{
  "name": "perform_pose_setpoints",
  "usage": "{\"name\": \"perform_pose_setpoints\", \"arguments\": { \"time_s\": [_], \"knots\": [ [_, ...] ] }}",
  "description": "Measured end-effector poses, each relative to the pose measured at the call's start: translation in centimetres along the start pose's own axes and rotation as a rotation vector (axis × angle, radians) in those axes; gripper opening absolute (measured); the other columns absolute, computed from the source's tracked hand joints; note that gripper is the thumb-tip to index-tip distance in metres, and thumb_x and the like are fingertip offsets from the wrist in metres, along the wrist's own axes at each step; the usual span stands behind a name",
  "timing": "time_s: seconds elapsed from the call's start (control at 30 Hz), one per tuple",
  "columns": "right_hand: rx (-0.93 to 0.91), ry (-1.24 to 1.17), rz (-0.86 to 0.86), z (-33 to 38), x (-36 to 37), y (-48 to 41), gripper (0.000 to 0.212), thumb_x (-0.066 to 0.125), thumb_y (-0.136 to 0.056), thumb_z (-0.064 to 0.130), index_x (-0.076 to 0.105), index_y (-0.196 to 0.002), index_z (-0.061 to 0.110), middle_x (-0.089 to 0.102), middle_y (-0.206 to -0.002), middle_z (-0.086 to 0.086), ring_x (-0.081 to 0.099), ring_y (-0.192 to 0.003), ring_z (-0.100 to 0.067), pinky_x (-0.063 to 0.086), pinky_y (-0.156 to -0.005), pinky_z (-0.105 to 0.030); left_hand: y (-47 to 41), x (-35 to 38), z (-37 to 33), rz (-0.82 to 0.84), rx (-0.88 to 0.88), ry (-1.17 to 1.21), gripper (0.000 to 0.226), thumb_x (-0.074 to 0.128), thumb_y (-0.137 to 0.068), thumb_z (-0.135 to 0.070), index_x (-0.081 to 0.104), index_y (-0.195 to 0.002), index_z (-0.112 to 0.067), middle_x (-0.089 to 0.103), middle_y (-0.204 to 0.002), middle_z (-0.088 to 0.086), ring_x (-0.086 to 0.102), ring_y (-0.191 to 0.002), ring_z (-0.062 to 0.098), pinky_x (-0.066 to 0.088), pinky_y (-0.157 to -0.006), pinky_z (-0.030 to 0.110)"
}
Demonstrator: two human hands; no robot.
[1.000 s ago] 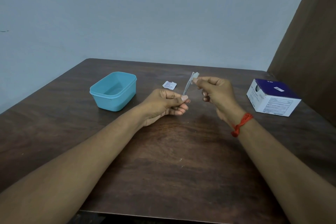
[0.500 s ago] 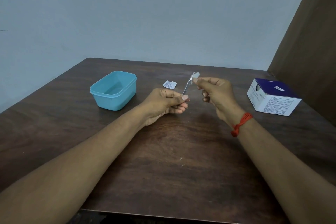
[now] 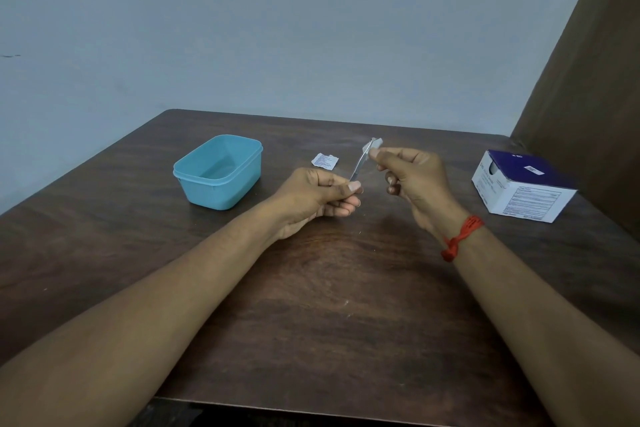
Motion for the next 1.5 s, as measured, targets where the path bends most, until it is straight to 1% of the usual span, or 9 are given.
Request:
{"name": "perform_pose_setpoints", "arguments": {
  "time_s": [0.23, 0.4, 0.57, 0.67, 0.77, 1.03, 1.17, 1.37, 1.5],
  "knots": [
    [0.001, 0.047, 0.067, -0.5, 0.6, 0.0, 0.007, 0.08, -0.084, 0.021, 0.079, -0.081, 0.014, 0.066, -0.063, 0.004, 0.042, -0.047, -0.008, 0.038, -0.047, -0.023, 0.2, 0.2, -0.1, 0.002, 0.004, -0.027, 0.017, 0.071, -0.091, -0.011, 0.073, -0.099, 0.004, 0.074, -0.076, 0.011, 0.069, -0.067, 0.012, 0.059, -0.064, 0.02],
    [0.054, 0.114, 0.171, -1.4, 1.6, 0.4, 0.008, 0.078, -0.084, 0.017, 0.077, -0.076, 0.015, 0.065, -0.063, 0.003, 0.044, -0.048, -0.007, 0.038, -0.045, -0.021, 0.2, 0.1, 0.0, -0.004, -0.001, -0.035, 0.019, 0.07, -0.091, -0.01, 0.072, -0.1, 0.007, 0.073, -0.074, 0.011, 0.069, -0.064, 0.012, 0.059, -0.062, 0.02],
    [-0.033, 0.134, 0.143, -0.4, 1.5, 0.3, 0.015, 0.076, -0.084, 0.013, 0.077, -0.069, 0.018, 0.062, -0.058, 0.005, 0.043, -0.047, -0.007, 0.038, -0.045, -0.021, 0.2, 0.1, 0.1, -0.004, -0.007, -0.019, 0.021, 0.07, -0.091, -0.011, 0.072, -0.103, 0.005, 0.074, -0.076, 0.011, 0.07, -0.066, 0.012, 0.059, -0.062, 0.02],
    [-0.061, 0.111, 0.079, 0.0, 1.1, 0.2, 0.012, 0.075, -0.084, 0.013, 0.077, -0.072, 0.016, 0.062, -0.058, 0.006, 0.041, -0.046, -0.007, 0.037, -0.046, -0.021, 0.0, -0.4, 0.1, -0.023, -0.013, 0.075, 0.024, 0.07, -0.091, -0.013, 0.071, -0.107, 0.004, 0.076, -0.081, 0.013, 0.073, -0.071, 0.014, 0.059, -0.065, 0.021],
    [-0.068, 0.083, 0.023, 0.3, 0.5, 0.1, 0.012, 0.077, -0.084, 0.015, 0.077, -0.071, 0.016, 0.062, -0.057, 0.007, 0.039, -0.045, -0.006, 0.036, -0.046, -0.02, -0.2, -0.9, 0.2, -0.056, -0.01, 0.166, 0.017, 0.07, -0.091, -0.01, 0.072, -0.103, 0.002, 0.077, -0.083, 0.013, 0.074, -0.071, 0.014, 0.059, -0.065, 0.021],
    [-0.075, 0.071, -0.004, 0.4, 0.4, 0.4, 0.014, 0.074, -0.082, 0.014, 0.076, -0.068, 0.016, 0.062, -0.058, 0.006, 0.039, -0.045, -0.007, 0.035, -0.045, -0.022, -0.4, -0.9, 0.3, -0.056, 0.021, 0.181, 0.012, 0.072, -0.089, -0.009, 0.075, -0.098, -0.001, 0.076, -0.083, 0.013, 0.074, -0.073, 0.015, 0.058, -0.065, 0.02],
    [-0.027, 0.071, 0.01, -0.4, 0.6, 0.4, 0.018, 0.077, -0.081, 0.019, 0.075, -0.064, 0.017, 0.062, -0.059, 0.004, 0.04, -0.045, -0.009, 0.036, -0.044, -0.022, -0.5, -1.1, 0.3, -0.076, 0.045, 0.158, 0.009, 0.071, -0.09, -0.006, 0.075, -0.095, 0.0, 0.076, -0.081, 0.012, 0.073, -0.073, 0.015, 0.059, -0.067, 0.021],
    [0.06, 0.18, 0.146, -2.1, 2.0, 0.6, 0.025, 0.076, -0.081, 0.018, 0.073, -0.056, 0.021, 0.062, -0.057, 0.005, 0.044, -0.045, -0.006, 0.037, -0.043, -0.02, -0.6, -1.5, 0.1, -0.106, 0.091, 0.136, 0.008, 0.068, -0.092, -0.004, 0.074, -0.093, 0.002, 0.074, -0.078, 0.009, 0.071, -0.071, 0.012, 0.058, -0.067, 0.02],
    [0.028, 0.147, 0.11, -1.5, 1.5, 0.4, 0.024, 0.076, -0.081, 0.018, 0.074, -0.057, 0.022, 0.062, -0.056, 0.006, 0.043, -0.044, -0.006, 0.036, -0.042, -0.02, -0.7, -1.5, 0.2, -0.103, 0.086, 0.136, 0.007, 0.069, -0.092, -0.004, 0.074, -0.091, 0.001, 0.075, -0.078, 0.009, 0.071, -0.071, 0.012, 0.058, -0.067, 0.02]
  ]
}}
Point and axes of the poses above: each hand's wrist, its own y-axis away from the middle knuckle, its own x-axis out of the palm, z = x × y, the point moved 9 cm from there along -y, towards the middle knuckle
